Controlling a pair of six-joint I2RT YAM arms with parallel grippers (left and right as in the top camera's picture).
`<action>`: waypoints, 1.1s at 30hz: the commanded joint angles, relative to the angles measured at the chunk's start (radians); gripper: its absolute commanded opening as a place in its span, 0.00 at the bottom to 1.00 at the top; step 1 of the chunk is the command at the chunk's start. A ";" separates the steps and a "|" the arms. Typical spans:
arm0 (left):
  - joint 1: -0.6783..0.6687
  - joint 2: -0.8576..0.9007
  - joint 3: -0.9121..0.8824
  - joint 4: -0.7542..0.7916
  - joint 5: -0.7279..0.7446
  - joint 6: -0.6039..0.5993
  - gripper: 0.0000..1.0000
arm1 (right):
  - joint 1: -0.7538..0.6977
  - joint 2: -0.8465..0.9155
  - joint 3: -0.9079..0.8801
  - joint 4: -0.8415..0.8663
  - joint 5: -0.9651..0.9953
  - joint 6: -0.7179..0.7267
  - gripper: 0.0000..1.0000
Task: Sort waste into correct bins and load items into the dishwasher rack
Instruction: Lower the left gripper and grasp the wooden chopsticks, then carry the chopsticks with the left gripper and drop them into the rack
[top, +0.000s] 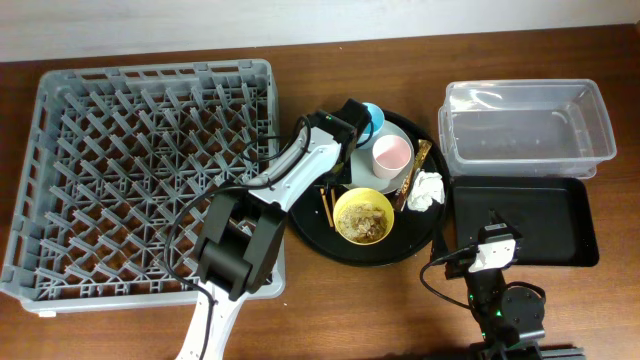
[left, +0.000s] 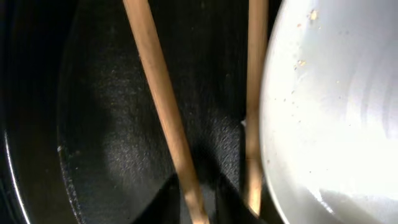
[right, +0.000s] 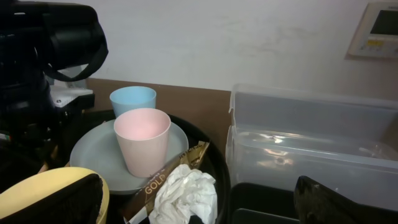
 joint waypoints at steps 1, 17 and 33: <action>0.003 0.013 -0.009 0.003 -0.012 -0.003 0.06 | -0.004 -0.006 -0.005 -0.005 0.005 0.004 0.99; 0.089 -0.129 0.303 -0.226 -0.016 0.099 0.01 | -0.004 -0.006 -0.005 -0.005 0.005 0.004 0.99; 0.264 -0.187 0.158 -0.369 -0.011 0.269 0.00 | -0.004 -0.006 -0.005 -0.005 0.005 0.004 0.99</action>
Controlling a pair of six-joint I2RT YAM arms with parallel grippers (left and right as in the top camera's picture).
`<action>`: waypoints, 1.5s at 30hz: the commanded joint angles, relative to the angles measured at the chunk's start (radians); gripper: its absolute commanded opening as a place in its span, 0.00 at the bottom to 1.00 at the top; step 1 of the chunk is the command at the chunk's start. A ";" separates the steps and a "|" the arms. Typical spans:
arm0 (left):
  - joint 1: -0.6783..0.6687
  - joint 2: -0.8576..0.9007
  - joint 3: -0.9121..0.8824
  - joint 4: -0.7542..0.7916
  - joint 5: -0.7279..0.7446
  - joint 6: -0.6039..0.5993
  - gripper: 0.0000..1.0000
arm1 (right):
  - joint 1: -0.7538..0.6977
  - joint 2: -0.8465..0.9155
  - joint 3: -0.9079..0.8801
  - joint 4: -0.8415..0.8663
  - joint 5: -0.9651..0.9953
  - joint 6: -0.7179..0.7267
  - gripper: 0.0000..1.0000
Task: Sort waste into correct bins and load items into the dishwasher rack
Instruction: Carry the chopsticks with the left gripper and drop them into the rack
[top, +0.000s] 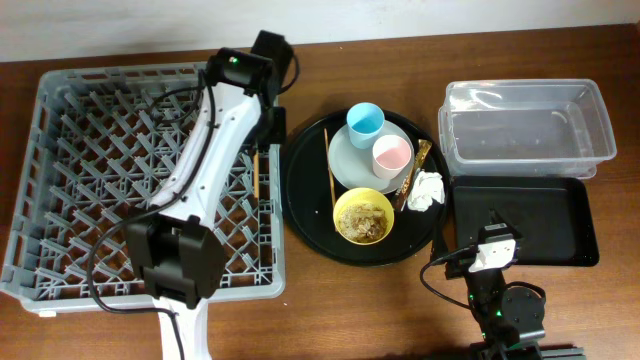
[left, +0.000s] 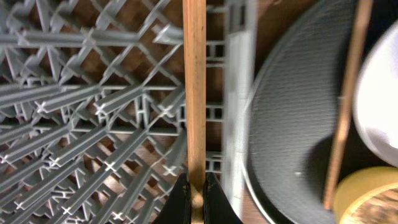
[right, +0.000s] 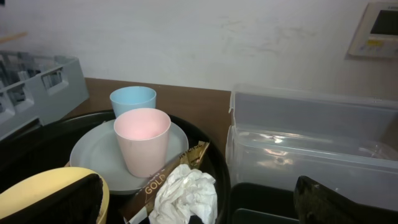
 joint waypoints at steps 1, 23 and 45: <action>0.013 0.007 -0.094 0.045 -0.007 0.020 0.01 | -0.005 -0.006 -0.005 -0.005 0.005 0.003 0.99; 0.040 -0.029 -0.184 0.126 -0.008 -0.018 0.45 | -0.005 -0.006 -0.005 -0.005 0.005 0.004 0.99; 0.249 -0.354 -0.067 0.048 -0.004 -0.064 0.99 | -0.005 -0.006 -0.005 -0.005 0.005 0.003 0.99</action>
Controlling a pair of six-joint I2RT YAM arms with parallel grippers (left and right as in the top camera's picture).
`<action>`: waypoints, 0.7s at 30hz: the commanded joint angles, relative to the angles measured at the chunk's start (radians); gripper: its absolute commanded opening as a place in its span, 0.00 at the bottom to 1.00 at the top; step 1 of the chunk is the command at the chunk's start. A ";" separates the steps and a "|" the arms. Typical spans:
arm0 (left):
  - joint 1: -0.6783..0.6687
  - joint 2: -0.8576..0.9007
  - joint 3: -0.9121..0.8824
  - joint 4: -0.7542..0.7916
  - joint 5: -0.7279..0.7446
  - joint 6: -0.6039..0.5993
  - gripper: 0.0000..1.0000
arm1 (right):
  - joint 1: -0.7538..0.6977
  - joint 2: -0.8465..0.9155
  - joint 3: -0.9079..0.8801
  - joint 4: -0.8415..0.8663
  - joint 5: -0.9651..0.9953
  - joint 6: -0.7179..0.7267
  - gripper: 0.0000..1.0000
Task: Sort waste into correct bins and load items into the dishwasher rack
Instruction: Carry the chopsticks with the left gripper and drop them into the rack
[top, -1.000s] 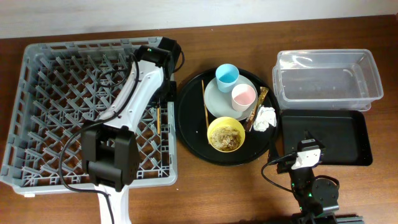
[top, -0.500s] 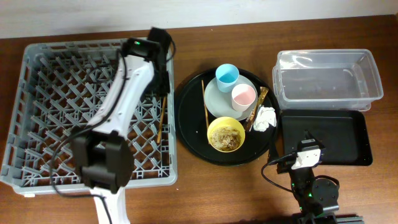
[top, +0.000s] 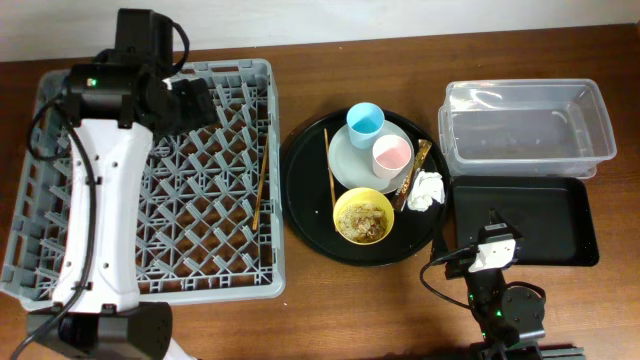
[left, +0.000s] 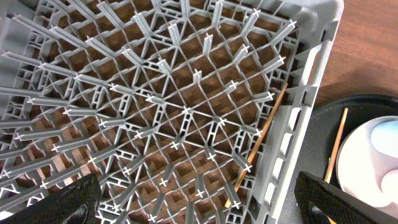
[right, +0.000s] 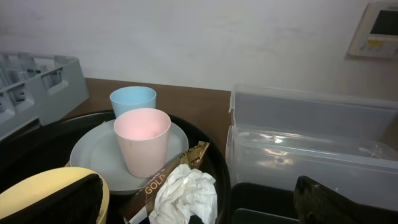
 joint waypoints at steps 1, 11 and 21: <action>0.000 0.006 0.002 -0.002 -0.002 -0.017 0.99 | -0.005 -0.006 -0.005 -0.005 0.005 0.005 0.99; 0.000 0.006 0.002 -0.002 -0.002 -0.017 0.99 | -0.003 -0.006 -0.005 0.005 0.000 0.006 0.99; 0.000 0.006 0.002 -0.002 -0.002 -0.017 0.99 | -0.003 0.116 0.461 -0.332 -0.022 0.152 0.99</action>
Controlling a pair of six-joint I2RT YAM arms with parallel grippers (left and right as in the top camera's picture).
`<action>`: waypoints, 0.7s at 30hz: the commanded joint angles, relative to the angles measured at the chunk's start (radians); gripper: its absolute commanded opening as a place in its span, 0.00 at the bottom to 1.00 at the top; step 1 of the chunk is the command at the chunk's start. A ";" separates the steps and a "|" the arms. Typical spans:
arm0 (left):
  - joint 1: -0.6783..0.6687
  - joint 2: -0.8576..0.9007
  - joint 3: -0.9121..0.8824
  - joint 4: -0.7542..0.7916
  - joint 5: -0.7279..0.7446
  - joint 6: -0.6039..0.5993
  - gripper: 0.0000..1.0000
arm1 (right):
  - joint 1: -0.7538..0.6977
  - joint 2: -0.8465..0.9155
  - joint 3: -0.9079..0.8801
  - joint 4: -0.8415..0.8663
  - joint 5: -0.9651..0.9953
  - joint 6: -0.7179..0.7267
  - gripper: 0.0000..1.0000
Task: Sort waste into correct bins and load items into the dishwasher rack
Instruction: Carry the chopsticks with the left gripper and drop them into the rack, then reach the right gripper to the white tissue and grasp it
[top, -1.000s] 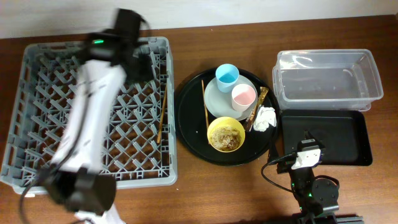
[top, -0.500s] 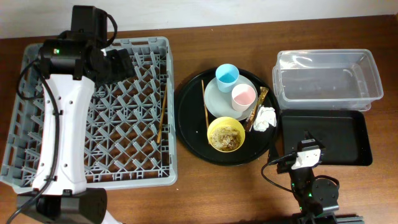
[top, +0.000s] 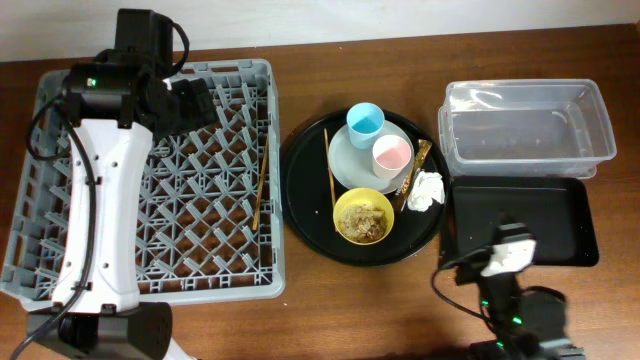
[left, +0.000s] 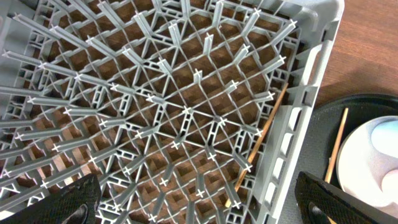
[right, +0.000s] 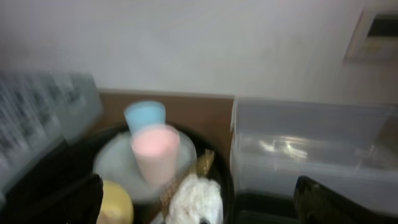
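One wooden chopstick lies in the grey dishwasher rack by its right wall, seen too in the left wrist view. The other chopstick rests on the round black tray, left of the grey plate bearing a blue cup and pink cup. A yellow bowl of food, gold wrapper and crumpled tissue share the tray. My left gripper hangs open and empty above the rack's far part. My right gripper is open at the table's front; its view is blurred.
A clear plastic bin stands at the back right, with a black rectangular bin in front of it. The rack fills the left half of the table. Bare wood shows between the tray and the front edge.
My right arm has shifted slightly to the right at the front edge, and its camera view is now blurred and takes in more of the tray. The left arm and all objects are unchanged.
My left gripper was down on the black tray at the two chopsticks beside the plate. Then it was shut on one chopstick over the rack's right edge. Later that chopstick lay in the rack and the gripper was open above the rack's far left, where it stays.
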 joint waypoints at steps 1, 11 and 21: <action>0.000 0.006 0.002 -0.001 -0.002 -0.017 0.99 | -0.003 0.139 0.266 -0.165 -0.005 0.079 0.99; 0.000 0.006 0.002 -0.001 -0.002 -0.016 0.99 | -0.003 0.950 1.070 -0.935 -0.044 0.079 0.99; 0.000 0.006 0.002 -0.001 -0.002 -0.017 0.99 | -0.003 1.408 1.172 -1.146 -0.311 0.079 0.73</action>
